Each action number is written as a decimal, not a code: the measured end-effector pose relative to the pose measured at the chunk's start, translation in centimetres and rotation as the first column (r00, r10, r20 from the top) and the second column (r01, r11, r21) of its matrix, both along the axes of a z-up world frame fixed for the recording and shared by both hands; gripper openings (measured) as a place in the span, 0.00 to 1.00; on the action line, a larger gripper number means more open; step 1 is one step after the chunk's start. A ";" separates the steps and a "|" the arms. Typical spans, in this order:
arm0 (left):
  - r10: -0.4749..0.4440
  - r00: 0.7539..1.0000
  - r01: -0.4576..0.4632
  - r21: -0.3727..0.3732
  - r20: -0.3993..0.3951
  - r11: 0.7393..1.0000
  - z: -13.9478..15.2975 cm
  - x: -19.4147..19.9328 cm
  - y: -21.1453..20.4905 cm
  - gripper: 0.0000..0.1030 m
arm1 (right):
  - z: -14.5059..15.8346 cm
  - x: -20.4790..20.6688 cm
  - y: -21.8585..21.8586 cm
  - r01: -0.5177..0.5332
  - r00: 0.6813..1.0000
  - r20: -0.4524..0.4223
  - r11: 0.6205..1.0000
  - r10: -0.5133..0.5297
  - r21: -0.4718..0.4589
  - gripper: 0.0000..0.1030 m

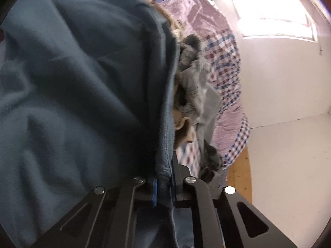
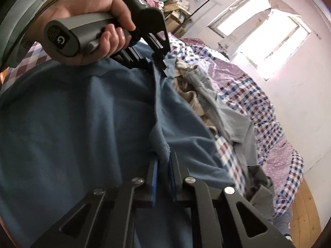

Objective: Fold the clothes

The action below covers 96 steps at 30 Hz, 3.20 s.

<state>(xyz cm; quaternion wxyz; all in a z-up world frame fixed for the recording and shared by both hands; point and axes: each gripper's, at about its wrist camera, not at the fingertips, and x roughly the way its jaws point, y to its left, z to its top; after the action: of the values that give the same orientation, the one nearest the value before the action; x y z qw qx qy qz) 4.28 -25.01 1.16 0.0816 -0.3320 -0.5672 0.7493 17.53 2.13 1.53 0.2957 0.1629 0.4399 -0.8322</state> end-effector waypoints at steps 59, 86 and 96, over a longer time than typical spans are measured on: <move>-0.001 0.987 -0.055 -0.350 -0.159 0.935 12.4 -22.6 -3.5 0.93 | 10.4 -44.9 5.7 0.616 0.761 0.507 0.696 -0.405 -0.368 0.63; -0.116 0.990 0.051 -0.564 -0.080 0.824 6.3 22.8 6.9 0.94 | 6.9 1.6 31.0 0.754 0.648 0.663 0.437 -0.374 -0.491 0.73; 0.123 0.982 -0.049 -0.438 0.143 0.897 0.2 27.4 0.1 0.94 | 7.7 3.1 26.3 0.624 0.763 0.561 0.591 -0.321 -0.511 0.73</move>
<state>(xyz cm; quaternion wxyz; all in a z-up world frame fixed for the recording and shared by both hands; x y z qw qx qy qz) 31.67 -24.87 1.37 -0.0753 -0.3778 -0.4056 0.8289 20.67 28.47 9.27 0.1806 0.3293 -0.0253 -0.9264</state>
